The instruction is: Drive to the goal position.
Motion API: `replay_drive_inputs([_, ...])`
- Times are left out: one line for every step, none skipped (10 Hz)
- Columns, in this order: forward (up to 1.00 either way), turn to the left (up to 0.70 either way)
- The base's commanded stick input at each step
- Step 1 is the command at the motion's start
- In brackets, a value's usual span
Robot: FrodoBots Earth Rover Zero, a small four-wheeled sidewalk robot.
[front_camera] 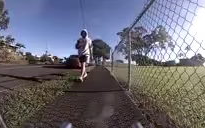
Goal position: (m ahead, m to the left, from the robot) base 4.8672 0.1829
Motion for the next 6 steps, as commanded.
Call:
replay_drive_inputs([0.00, 0.00])
replay_drive_inputs([0.00, 0.00])
replay_drive_inputs([0.00, 0.00])
replay_drive_inputs([0.00, 0.00])
replay_drive_inputs([0.00, 0.00])
replay_drive_inputs([0.00, 0.00])
